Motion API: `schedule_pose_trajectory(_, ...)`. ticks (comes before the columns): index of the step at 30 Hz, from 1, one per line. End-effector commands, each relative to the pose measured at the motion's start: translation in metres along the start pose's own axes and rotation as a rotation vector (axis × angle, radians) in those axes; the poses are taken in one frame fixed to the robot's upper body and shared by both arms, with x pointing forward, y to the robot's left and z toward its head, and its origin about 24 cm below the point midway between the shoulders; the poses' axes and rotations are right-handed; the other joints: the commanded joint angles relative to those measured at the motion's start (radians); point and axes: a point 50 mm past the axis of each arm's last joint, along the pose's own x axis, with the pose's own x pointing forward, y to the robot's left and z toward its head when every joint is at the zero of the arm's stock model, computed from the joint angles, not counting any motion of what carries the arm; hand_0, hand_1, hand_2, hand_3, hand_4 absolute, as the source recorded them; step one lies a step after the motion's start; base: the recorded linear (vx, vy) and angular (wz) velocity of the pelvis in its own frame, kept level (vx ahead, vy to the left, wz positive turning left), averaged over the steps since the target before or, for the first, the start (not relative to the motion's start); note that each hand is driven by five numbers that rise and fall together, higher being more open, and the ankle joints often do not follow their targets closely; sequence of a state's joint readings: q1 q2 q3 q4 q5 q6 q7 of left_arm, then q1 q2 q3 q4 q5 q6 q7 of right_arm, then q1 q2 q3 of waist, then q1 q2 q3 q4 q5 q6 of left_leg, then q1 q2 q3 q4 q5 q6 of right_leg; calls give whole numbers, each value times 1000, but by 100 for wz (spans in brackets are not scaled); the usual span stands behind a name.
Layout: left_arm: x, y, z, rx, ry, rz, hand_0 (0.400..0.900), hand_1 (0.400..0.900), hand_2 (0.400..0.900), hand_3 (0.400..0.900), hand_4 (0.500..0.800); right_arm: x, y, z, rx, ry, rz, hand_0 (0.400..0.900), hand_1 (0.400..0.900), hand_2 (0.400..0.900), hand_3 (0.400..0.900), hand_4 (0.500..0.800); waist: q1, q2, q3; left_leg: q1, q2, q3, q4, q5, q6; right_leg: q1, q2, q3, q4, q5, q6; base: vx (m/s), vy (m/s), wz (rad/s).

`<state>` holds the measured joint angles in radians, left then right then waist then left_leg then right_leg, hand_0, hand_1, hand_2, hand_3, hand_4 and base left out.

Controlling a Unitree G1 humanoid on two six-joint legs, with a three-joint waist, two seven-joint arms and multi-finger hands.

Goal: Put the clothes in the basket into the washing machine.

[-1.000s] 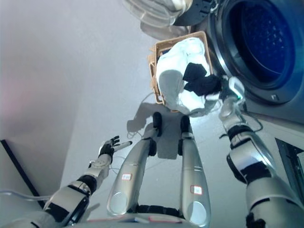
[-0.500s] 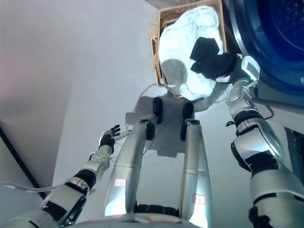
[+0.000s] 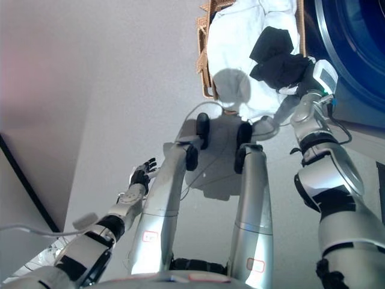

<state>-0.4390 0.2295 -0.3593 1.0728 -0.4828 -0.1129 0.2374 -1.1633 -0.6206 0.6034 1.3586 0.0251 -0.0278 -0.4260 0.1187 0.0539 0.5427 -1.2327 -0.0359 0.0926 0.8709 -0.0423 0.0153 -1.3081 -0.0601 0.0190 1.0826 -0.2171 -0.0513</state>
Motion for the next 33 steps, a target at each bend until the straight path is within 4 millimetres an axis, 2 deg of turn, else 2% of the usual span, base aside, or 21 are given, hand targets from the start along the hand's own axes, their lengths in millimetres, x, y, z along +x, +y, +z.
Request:
schedule_pose_trajectory(1, -10, 14, -35, 7, 88, 67, 900, 900, 900, 900, 800, -3, -1, -8, -70, -50, -9, 400, 400, 400, 400, 500, 0, 38, -46, 23, -41, 17, 38, -110, -6, 45, 24, 13, -10, -57, 53, 0, 0, 0)
schedule_pose_trajectory(4, -10, 16, -36, 6, 92, 81, 900, 900, 900, 900, 800, -4, 2, -5, -47, -67, -20, 400, 400, 400, 400, 500, -7, 32, -48, 33, -41, 16, 23, -105, -7, 54, 23, 13, -19, -52, 53, 0, 0, 0)
schedule_pose_trajectory(9, -12, 25, -44, -14, 127, 131, 900, 900, 900, 900, 800, -6, -2, 12, 114, -140, -78, 400, 400, 400, 400, 500, -29, 6, -56, 64, -34, 18, -19, -98, -9, 81, 30, 18, -63, -36, 53, 0, 19, -12)
schedule_pose_trajectory(10, -13, 28, -47, -21, 140, 143, 900, 900, 900, 900, 800, -7, -5, 17, 167, -157, -90, 400, 400, 400, 400, 500, -35, 1, -60, 72, -32, 18, -28, -97, -10, 87, 33, 20, -73, -33, 54, 7, 19, -16)
schedule_pose_trajectory(11, -14, 31, -51, -35, 162, 162, 900, 900, 900, 900, 800, -8, -13, 25, 296, -186, -121, 400, 400, 400, 400, 500, -47, -9, -68, 88, -28, 14, -48, -94, -11, 103, 36, 23, -97, -27, 54, 10, 28, -21)
schedule_pose_trajectory(13, -15, 36, -55, -48, 179, 181, 900, 900, 900, 900, 800, -11, -23, 28, 391, -219, -159, 400, 400, 400, 400, 500, -60, -17, -72, 108, -23, 13, -70, -90, -12, 122, 38, 26, -119, -20, 55, 9, 24, -16)
schedule_pose_trajectory(14, -15, 36, -55, -47, 179, 181, 900, 900, 900, 900, 800, -11, -22, 27, 391, -218, -159, 400, 400, 400, 400, 500, -58, -18, -71, 111, -22, 14, -72, -90, -12, 125, 38, 26, -120, -19, 55, 8, 20, -12)
schedule_pose_trajectory(17, -17, 41, -59, -67, 197, 204, 900, 900, 900, 900, 800, -16, -39, 27, 547, -247, -226, 400, 400, 400, 400, 500, -77, -26, -78, 139, -16, 14, -104, -87, -13, 151, 43, 33, -154, -12, 57, 9, 19, -13)
schedule_pose_trajectory(19, -18, 44, -61, -80, 211, 218, 900, 900, 900, 900, 800, -17, -48, 20, 660, -225, -271, 400, 400, 400, 400, 500, -86, -31, -84, 151, -13, 14, -113, -89, -13, 165, 46, 36, -169, -11, 56, 14, 9, -13)
schedule_pose_trajectory(22, -19, 46, -66, -95, 235, 229, 900, 900, 900, 900, 800, -19, -52, 5, 911, -151, -310, 400, 400, 400, 400, 500, -93, -28, -86, 173, -12, 17, -122, -93, -12, 185, 51, 43, -179, -13, 56, 20, -4, -9)
schedule_pose_trajectory(26, -19, 52, -67, -84, 245, 232, 900, 900, 900, 900, 800, -10, -64, -1, 1363, -40, -403, 400, 400, 400, 400, 500, -88, -6, -101, 199, -13, 25, -136, -98, -12, 203, 53, 56, -192, -12, 57, 30, -8, -9)
schedule_pose_trajectory(27, -19, 52, -66, -84, 244, 232, 900, 900, 900, 900, 800, -10, -65, -1, 1367, -41, -402, 400, 400, 400, 400, 500, -86, -7, -99, 201, -12, 26, -137, -98, -12, 204, 54, 57, -193, -11, 57, 33, -17, -9)
schedule_pose_trajectory(33, -17, 47, -64, -59, 237, 197, 900, 900, 900, 900, 800, 8, -105, 7, 1802, 29, -541, 400, 400, 400, 400, 500, -65, 38, -119, 237, -12, 49, -166, -96, -15, 229, 54, 74, -213, -8, 62, 34, -17, -4)
